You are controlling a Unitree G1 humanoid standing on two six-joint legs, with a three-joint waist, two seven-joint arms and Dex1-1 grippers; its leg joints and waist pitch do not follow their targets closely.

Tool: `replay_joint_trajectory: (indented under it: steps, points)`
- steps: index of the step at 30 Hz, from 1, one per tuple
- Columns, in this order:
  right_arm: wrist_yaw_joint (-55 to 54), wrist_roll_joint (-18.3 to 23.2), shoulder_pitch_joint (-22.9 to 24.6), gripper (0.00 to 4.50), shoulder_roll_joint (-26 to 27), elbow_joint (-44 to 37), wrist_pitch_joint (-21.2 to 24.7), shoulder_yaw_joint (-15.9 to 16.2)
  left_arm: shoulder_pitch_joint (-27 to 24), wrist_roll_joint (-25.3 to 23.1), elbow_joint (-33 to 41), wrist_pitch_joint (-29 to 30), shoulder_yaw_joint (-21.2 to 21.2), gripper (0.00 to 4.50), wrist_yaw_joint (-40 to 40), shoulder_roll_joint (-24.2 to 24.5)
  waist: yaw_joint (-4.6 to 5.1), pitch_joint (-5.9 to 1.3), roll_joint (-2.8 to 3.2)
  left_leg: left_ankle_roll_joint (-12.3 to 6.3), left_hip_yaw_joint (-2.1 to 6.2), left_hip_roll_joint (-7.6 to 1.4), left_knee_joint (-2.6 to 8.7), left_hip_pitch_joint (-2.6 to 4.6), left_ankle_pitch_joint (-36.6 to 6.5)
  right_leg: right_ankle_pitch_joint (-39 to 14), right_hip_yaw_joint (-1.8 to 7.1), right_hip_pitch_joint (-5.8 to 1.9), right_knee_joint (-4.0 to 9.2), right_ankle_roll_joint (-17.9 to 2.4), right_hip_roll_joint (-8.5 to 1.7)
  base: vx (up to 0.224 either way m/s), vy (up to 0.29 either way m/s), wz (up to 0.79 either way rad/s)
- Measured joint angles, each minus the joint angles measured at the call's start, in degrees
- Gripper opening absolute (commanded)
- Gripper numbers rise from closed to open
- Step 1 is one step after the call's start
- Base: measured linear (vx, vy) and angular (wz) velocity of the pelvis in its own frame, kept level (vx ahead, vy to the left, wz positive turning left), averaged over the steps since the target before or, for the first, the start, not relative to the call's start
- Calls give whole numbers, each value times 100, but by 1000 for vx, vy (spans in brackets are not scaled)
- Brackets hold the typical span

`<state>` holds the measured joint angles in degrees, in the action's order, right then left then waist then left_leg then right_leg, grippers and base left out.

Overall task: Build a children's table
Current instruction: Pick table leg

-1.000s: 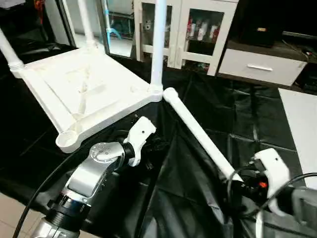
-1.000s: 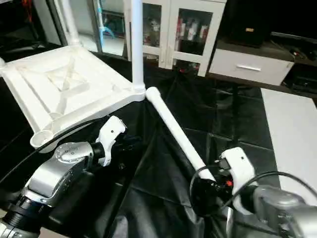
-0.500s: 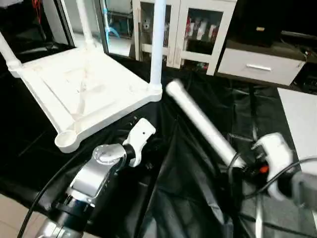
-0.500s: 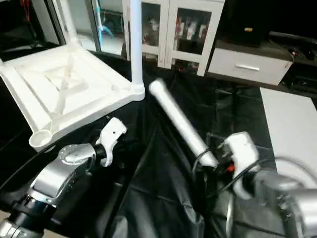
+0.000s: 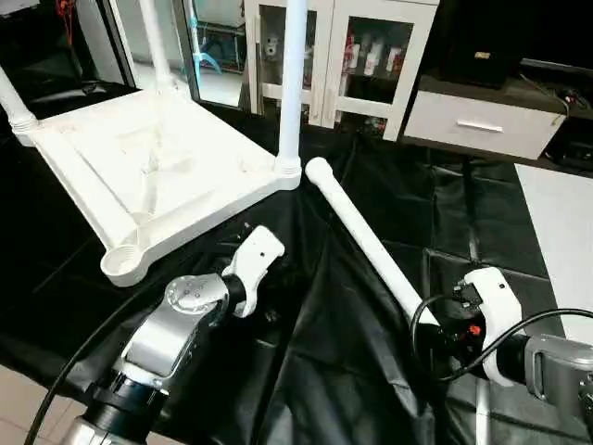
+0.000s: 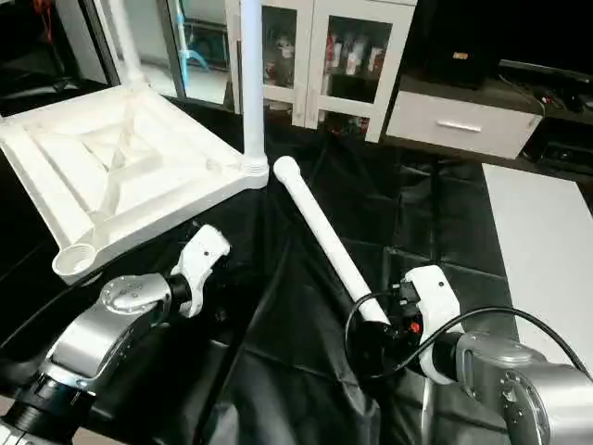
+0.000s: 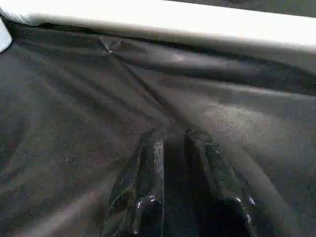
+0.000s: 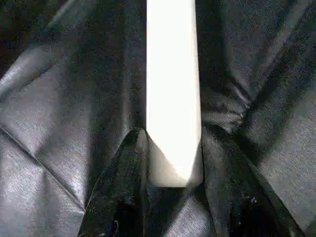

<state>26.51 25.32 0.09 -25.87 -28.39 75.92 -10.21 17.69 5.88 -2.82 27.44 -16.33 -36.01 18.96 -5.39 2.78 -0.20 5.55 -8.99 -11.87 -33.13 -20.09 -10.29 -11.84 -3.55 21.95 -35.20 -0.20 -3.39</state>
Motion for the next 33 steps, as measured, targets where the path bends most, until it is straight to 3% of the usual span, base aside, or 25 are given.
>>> replay_joint_trajectory:
  steps: [8, 12, 15, 21, 26, 33]
  points:
    - [92, 77, -158, 190, -1, -254, -883, -13, -18, 78, 84, -284, 85, 92, 2, -161, -1, -8, -46, 0, -6, -1, 6, -1, 0, 0, 2, 1, 2, 1, 1, 0, 0, 0]
    - [84, -14, -199, 190, 5, -217, -924, 69, -33, 121, 157, -281, 100, 92, 11, -167, -6, -9, -71, 0, -8, 0, 3, 0, 0, 0, 3, 1, 3, 1, 0, 0, 0, 0]
    - [88, -17, -287, 190, 33, -106, -925, 86, -68, 127, 169, -238, 146, 92, 32, -178, -8, -14, -126, 0, -8, -1, 4, 1, 0, 0, 2, 1, -1, 1, 0, 0, 0, 0]
    - [186, 33, -295, 236, -33, -16, -1010, 199, -224, 129, 287, -143, 262, 92, 71, -145, -26, 4, -219, 0, -5, -1, 3, 3, 0, 0, 2, 1, 1, 2, 0, 0, 0, 0]
    - [194, 102, -324, 286, 40, 26, -1156, 175, -351, 130, 425, -129, 304, 92, 139, -99, -51, 1, -242, 0, -5, -1, 3, 3, 0, 1, 3, 1, 2, 0, 0, 0, 0, 0]
    - [-624, -678, -1400, 292, 92, 1826, -2113, -16, -374, 118, 436, -92, 278, 92, 142, -146, -39, 3, -236, 2, -22, -1, -4, 8, 1, 19, 2, 2, -6, -12, -1, 0, 0, 0]
